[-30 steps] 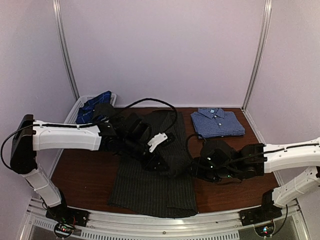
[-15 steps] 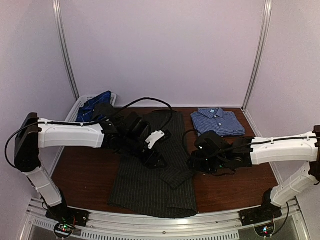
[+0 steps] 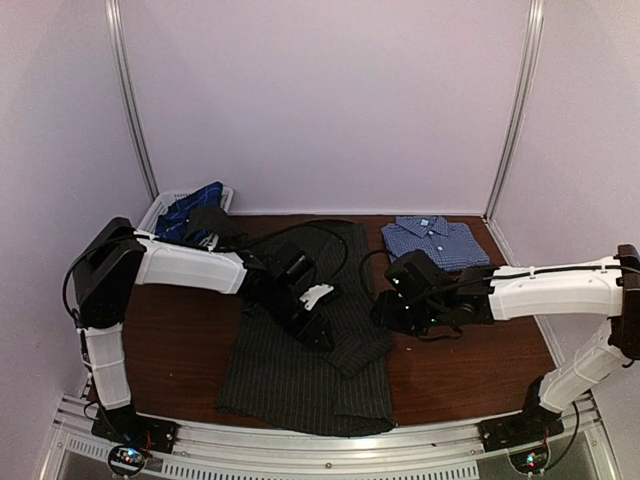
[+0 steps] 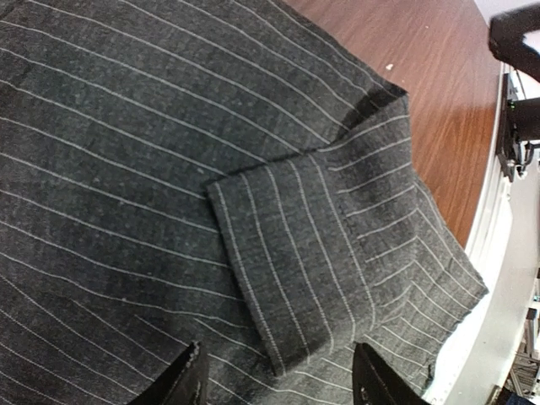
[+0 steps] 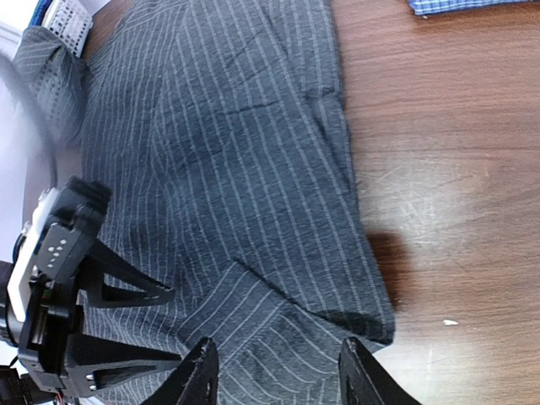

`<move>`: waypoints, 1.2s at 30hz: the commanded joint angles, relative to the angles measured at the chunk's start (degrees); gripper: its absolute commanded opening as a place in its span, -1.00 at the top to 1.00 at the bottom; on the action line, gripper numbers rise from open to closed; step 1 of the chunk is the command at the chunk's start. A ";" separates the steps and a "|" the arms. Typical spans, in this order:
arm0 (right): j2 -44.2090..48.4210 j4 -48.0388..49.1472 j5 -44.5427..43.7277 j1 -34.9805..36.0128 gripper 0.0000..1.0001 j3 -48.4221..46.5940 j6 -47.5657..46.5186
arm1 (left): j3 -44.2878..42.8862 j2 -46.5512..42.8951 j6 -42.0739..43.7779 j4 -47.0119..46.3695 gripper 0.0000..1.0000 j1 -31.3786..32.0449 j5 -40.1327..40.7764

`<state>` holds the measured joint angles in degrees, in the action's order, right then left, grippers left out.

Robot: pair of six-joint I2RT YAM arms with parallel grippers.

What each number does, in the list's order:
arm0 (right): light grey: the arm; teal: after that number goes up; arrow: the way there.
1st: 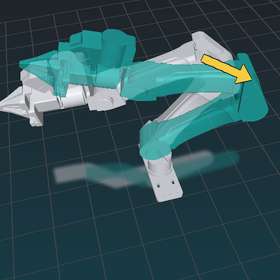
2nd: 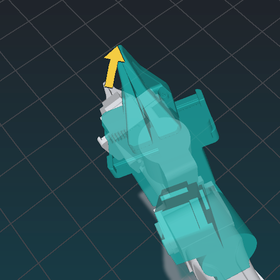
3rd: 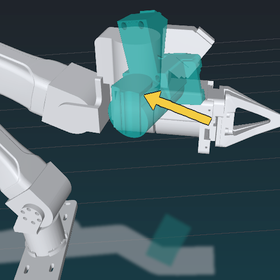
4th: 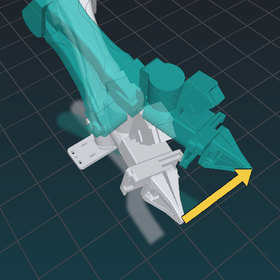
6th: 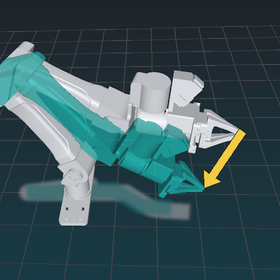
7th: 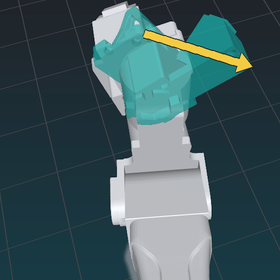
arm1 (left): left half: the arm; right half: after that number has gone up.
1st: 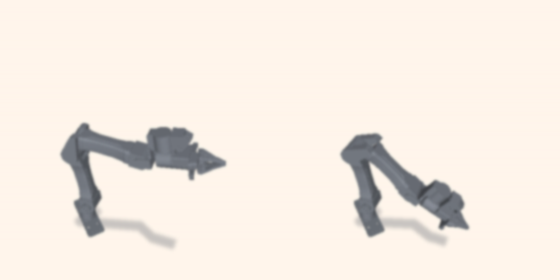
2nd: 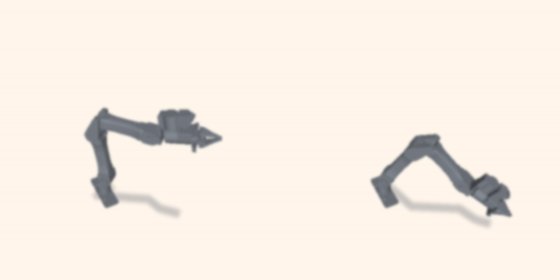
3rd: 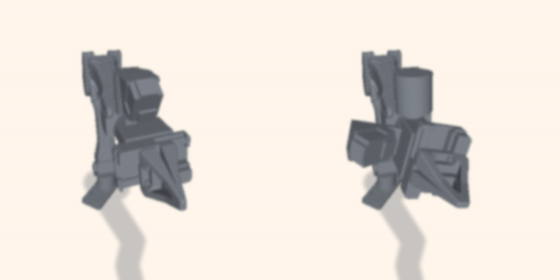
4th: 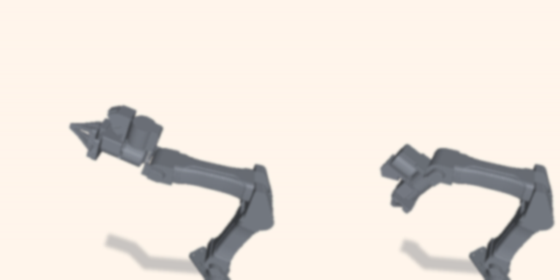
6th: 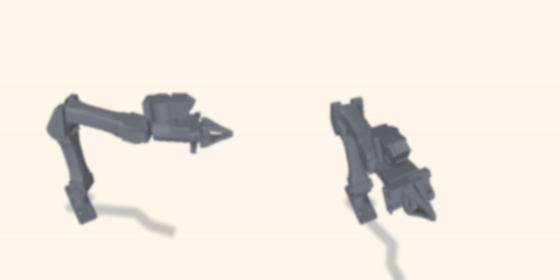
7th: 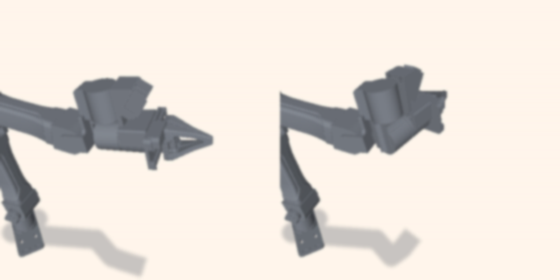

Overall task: Fold and stack the long sleeve shirts
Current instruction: Smooth out the sleeve at the center of the board.

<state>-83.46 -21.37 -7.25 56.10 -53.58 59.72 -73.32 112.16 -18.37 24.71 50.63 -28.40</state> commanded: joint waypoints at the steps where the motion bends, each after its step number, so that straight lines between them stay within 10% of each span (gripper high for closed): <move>1: 3.30 1.81 -0.28 -0.88 0.00 2.36 0.52 | -1.98 0.83 -0.79 0.03 -0.19 0.38 -4.35; 18: 6.54 0.98 -0.31 -1.35 0.02 4.51 0.99 | -4.49 3.17 -1.56 3.57 -0.07 1.75 0.65; 29: 6.70 -1.11 -0.92 -1.34 0.01 4.19 0.56 | -9.48 1.57 2.25 4.74 0.96 5.48 -5.58; 36: 8.16 -1.96 -1.28 -1.43 0.02 6.00 1.81 | -11.22 1.75 8.53 6.30 1.00 10.40 -13.94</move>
<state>-77.52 -21.85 -7.31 54.87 -49.06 60.40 -82.85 115.15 -14.81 30.17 58.30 -36.80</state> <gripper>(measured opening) 0.493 0.012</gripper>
